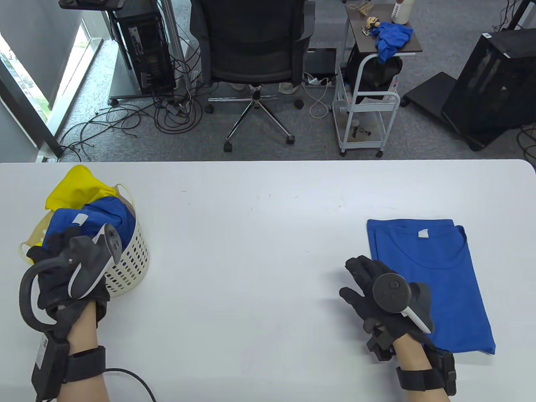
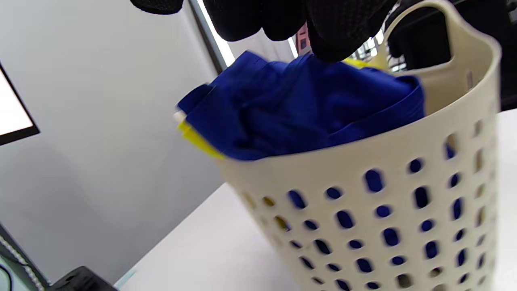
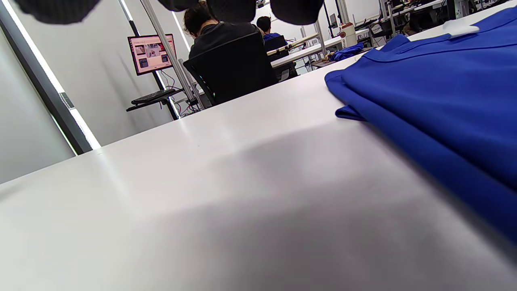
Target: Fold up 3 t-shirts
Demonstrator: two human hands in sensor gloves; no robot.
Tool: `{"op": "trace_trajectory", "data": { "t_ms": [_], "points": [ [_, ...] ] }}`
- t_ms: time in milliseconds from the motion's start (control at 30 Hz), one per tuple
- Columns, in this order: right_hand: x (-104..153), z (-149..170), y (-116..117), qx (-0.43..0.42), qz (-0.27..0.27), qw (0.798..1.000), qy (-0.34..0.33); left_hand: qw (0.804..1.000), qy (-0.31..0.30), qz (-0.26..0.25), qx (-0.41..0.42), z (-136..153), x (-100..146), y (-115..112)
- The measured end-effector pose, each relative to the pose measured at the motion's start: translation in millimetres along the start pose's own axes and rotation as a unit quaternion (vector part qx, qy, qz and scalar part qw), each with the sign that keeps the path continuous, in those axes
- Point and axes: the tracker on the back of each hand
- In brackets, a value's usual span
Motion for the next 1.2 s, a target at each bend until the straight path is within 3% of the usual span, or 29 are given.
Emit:
{"op": "trace_trajectory", "data": {
  "t_ms": [167, 300, 633, 833, 1000, 1200],
  "points": [
    [-0.6, 0.6, 1.9, 0.003, -0.007, 1.0, 0.004, 0.998, 0.024, 0.047, -0.031, 3.6, -10.7, -19.9],
    [-1.1, 2.0, 2.9, 0.004, -0.012, 1.0, 0.009, 0.997, 0.035, 0.049, -0.054, 1.8, -18.3, -27.4],
    [-2.2, 4.1, 4.1, 0.004, -0.02, 1.0, 0.018, 0.995, 0.047, 0.074, -0.055, 7.7, -21.0, -30.3],
    [-2.8, 5.1, 4.9, 0.002, -0.021, 1.0, 0.016, 0.994, 0.039, 0.058, -0.08, 1.3, -20.9, -29.8],
    [-3.5, 5.7, 5.2, -0.001, -0.023, 1.0, 0.019, 0.998, 0.03, 0.007, -0.055, 4.1, -20.4, -25.1],
    [-2.8, 6.5, 2.7, -0.009, -0.018, 1.0, 0.019, 0.997, 0.028, -0.072, -0.014, 10.1, 1.8, 16.7]
  ]
}}
Point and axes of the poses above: the tracker on the back of each hand, its own z axis roughly to the little-finger side, its own x axis roughly from the fingertips to the wrist, y = z × x, and after that the axes turned 5 degrees about -x, right-handed
